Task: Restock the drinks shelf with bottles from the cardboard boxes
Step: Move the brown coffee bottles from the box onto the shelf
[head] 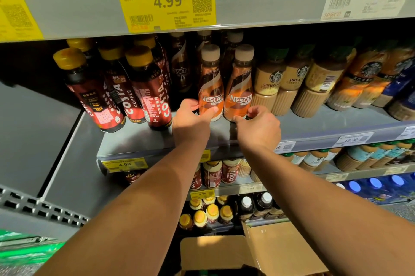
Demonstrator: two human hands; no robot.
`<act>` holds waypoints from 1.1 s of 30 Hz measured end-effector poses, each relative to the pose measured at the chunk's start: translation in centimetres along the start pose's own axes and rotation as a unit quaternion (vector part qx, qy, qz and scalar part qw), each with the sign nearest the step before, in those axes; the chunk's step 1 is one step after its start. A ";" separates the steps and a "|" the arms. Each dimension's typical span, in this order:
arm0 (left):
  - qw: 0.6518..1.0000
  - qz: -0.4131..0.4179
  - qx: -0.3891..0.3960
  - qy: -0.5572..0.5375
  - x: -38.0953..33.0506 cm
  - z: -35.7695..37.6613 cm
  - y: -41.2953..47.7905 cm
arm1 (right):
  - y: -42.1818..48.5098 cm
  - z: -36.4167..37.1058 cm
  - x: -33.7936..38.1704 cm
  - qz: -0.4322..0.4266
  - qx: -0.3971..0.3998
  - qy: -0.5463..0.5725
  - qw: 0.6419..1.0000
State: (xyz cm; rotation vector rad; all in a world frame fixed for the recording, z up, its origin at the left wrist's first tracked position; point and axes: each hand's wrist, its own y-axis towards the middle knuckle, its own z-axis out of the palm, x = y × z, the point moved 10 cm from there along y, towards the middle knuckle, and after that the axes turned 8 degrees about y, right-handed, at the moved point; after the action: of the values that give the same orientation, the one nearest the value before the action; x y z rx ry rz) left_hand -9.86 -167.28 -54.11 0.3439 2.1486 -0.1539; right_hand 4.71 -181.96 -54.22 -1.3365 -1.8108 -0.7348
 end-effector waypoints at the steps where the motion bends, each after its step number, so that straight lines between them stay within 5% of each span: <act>1: 1.000 -0.001 0.001 -0.005 0.0 0.0 0.0 | 0.0 0.1 0.0 0.000 0.001 -0.003 1.000; 8: 0.997 0.044 -0.066 -0.005 -0.5 -2.0 -1.5 | -2.0 0.7 1.1 -0.124 0.058 -0.005 0.991; 14: 0.966 0.166 0.058 0.190 -2.6 0.8 -3.9 | -4.6 1.8 2.5 -0.285 0.101 -0.088 0.949; 33: 0.952 0.134 0.068 0.266 -2.2 1.6 -3.1 | -3.3 3.5 2.3 -0.229 0.158 -0.155 0.948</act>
State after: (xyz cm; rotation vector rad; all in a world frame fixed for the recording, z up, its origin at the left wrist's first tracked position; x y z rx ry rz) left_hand -8.34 -171.07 -53.25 0.8300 2.5960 -0.0560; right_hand 0.34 -178.92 -54.26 -0.8597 -2.4191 -0.4473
